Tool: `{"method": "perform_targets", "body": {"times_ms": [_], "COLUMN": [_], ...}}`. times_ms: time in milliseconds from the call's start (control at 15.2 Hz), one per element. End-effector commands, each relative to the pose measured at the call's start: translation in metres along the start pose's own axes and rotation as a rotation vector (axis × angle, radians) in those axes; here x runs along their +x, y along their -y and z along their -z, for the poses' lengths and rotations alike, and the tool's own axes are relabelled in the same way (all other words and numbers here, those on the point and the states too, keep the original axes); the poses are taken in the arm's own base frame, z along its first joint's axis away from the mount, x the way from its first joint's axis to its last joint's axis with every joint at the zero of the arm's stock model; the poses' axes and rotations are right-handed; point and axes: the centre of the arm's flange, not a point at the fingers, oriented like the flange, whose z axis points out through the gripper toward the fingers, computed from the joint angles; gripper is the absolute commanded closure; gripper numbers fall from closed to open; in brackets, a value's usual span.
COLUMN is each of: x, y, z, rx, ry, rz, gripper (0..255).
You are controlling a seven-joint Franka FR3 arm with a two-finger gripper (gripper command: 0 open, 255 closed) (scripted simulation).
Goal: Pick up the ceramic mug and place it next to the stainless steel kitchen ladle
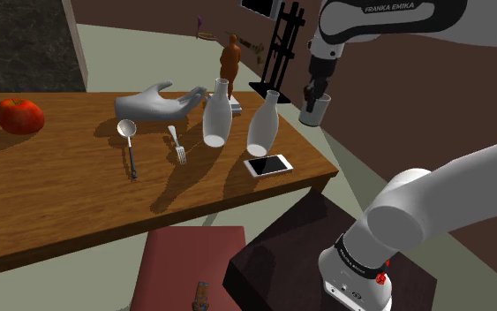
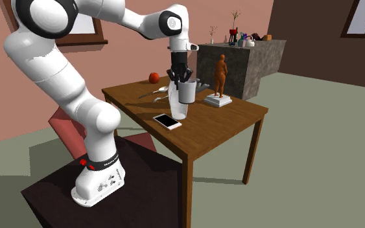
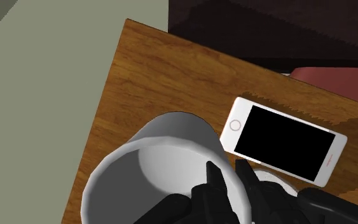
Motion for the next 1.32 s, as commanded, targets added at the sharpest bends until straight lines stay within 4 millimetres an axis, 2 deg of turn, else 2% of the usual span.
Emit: {"method": "perform_targets", "body": {"times_ms": [0, 1254], "x": [0.007, 0.100], "y": [0.018, 0.250], "z": [0.005, 0.031], "rx": [0.000, 0.000], "ry": [0.000, 0.000], "rz": [0.000, 0.000], "gripper": [255, 255]}}
